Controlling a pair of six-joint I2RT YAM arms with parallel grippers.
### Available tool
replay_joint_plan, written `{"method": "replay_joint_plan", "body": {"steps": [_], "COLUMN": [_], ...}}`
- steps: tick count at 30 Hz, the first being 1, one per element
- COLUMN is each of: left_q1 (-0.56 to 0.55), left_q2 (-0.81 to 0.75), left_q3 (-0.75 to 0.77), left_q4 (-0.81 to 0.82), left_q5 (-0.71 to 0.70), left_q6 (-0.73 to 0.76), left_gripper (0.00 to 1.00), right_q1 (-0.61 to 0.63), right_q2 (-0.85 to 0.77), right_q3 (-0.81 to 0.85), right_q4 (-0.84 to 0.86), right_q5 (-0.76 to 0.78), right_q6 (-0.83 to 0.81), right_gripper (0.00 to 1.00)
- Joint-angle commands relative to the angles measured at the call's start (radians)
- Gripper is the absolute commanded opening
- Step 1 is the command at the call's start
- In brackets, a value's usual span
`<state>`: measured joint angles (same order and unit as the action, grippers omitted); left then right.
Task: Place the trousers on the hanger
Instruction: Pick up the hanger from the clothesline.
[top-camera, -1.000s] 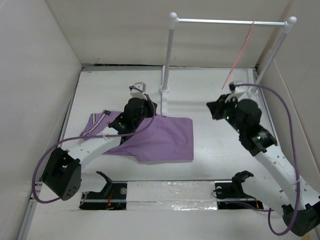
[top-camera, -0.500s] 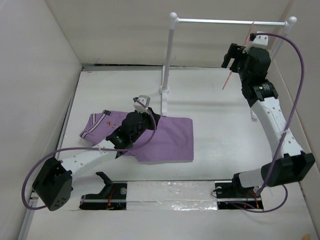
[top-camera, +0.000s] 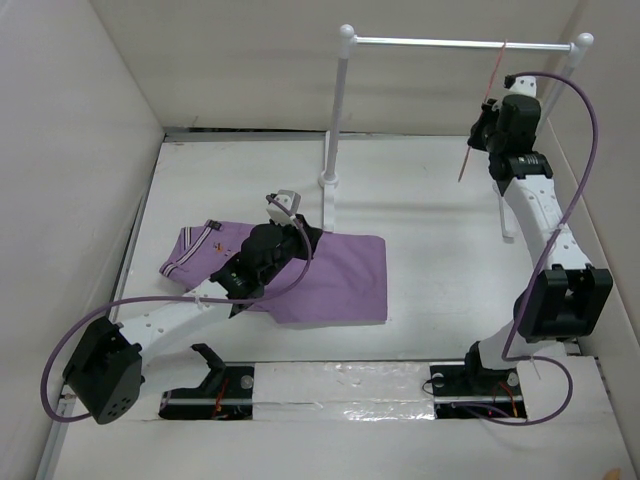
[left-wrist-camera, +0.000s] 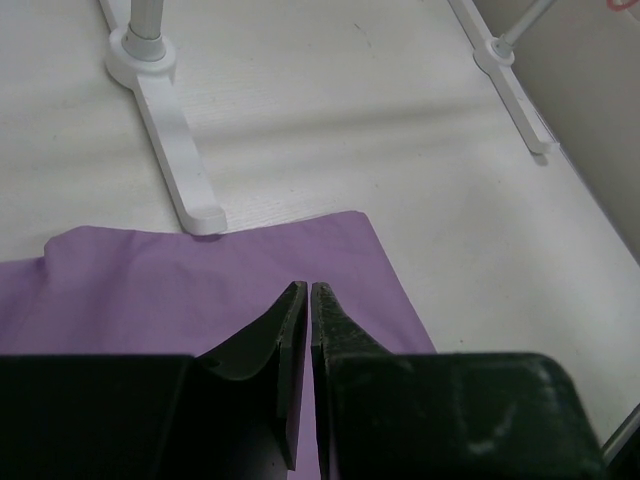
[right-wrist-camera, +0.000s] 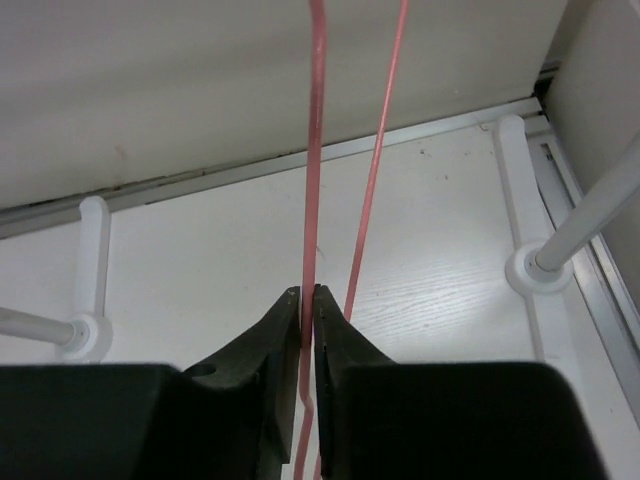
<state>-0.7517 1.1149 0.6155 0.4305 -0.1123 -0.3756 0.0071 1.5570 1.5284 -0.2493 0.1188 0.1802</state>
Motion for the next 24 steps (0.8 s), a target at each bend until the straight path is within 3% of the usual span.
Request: {"method": "replay_joint_plan", "body": {"steps": [1,3,5,9,12,19,24], "left_q1": [0.000,0.000,0.000,0.000,0.000,0.000,-0.009], "left_q2": [0.000,0.005,0.013,0.033,0.036,0.045,0.065], "left_q3": [0.001,0.006,0.004,0.010,0.006,0.010,0.076], "left_q4": [0.057,0.051,0.056,0.062,0.086,0.112,0.110], "left_q5": [0.013,0.013,0.011,0.022,0.042,0.066,0.164], "left_q6": [0.007,0.007,0.006,0.004,0.000,-0.005,-0.025], "left_gripper": [0.04,0.04,0.06,0.29,0.39,0.41,0.42], "right_q1": [-0.031,-0.032,-0.022,-0.022,-0.022,-0.022,-0.003], "right_q2": [0.002,-0.015,-0.066,-0.147,-0.207,-0.274,-0.369], "right_q3": [0.006,-0.005,-0.036,-0.077,-0.122,-0.218,-0.414], "right_q4": [0.107,0.105,0.151,0.186,0.205,0.196,0.237], "right_q5": [-0.173,-0.159,-0.143,-0.156,-0.182,-0.206,-0.228], "right_q6": [0.008,0.004,-0.002,-0.004,0.005,0.024,0.053], "right_gripper": [0.09,0.00,0.00,0.00,0.00,0.00,0.00]}}
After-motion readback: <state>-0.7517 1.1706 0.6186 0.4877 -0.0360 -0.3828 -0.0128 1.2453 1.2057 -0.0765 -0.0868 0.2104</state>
